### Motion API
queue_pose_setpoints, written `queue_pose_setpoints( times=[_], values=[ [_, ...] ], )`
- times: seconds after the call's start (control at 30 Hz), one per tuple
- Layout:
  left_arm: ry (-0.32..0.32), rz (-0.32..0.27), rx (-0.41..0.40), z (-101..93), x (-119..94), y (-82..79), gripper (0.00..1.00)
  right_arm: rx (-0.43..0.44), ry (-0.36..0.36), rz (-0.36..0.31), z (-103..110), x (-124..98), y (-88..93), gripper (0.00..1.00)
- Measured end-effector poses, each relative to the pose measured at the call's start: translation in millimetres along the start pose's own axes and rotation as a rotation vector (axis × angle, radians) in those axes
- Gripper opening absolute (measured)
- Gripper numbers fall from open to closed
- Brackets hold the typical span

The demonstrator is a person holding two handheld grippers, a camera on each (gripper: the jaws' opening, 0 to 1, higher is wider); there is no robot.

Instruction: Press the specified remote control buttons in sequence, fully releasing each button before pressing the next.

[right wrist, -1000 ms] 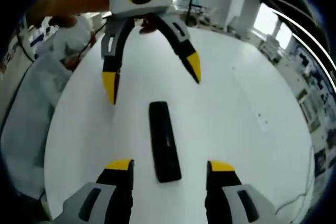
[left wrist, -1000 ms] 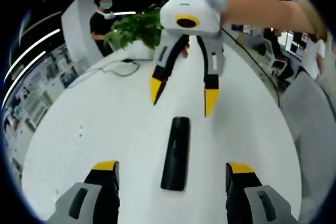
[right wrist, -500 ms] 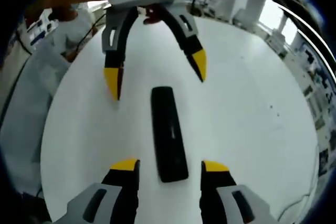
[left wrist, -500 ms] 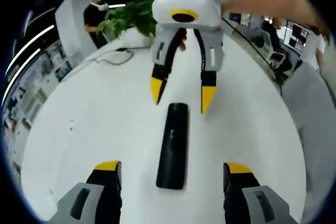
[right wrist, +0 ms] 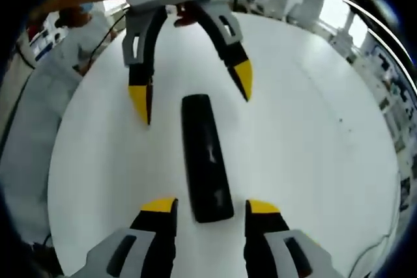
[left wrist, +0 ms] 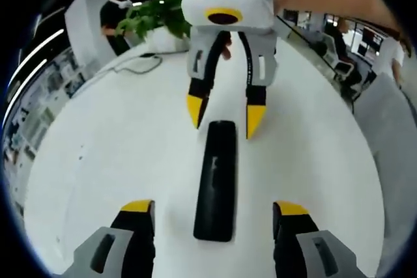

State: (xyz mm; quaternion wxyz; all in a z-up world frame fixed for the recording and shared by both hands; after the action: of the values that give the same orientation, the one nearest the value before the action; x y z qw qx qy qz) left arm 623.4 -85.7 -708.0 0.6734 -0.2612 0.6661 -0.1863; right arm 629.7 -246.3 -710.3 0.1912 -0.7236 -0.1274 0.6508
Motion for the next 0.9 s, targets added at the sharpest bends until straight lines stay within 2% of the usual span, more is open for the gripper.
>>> queue_pose_setpoints(
  times=[0.3,0.47,0.9],
  values=[
    [0.016,0.02,0.005,0.0,5.9,3.2,0.62,-0.022,-0.015,0.003,-0.2,8.4,-3.5,0.35],
    [0.029,0.032,0.03,-2.0,7.5,3.0,0.46,-0.026,-0.015,0.002,-2.2,9.0,-4.5,0.35],
    [0.056,0.031,0.008,-2.4,8.9,1.3,0.31,-0.03,-0.013,0.008,-4.9,8.7,-5.6,0.3]
  ],
)
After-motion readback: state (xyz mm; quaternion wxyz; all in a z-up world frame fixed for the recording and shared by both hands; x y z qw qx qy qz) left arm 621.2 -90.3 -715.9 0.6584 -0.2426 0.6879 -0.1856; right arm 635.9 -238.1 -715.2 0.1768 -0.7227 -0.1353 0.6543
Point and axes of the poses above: the point that each gripper's makers call its tool centre point, and the gripper's own axes: x roughly forward along the fingers, z roughly to its left, y roughly out of its underside, the point moved 8 cm from there along -x, roughly backward along the fingers, and after that the axes turned 5 degrees about y, right-handed, at the moved point
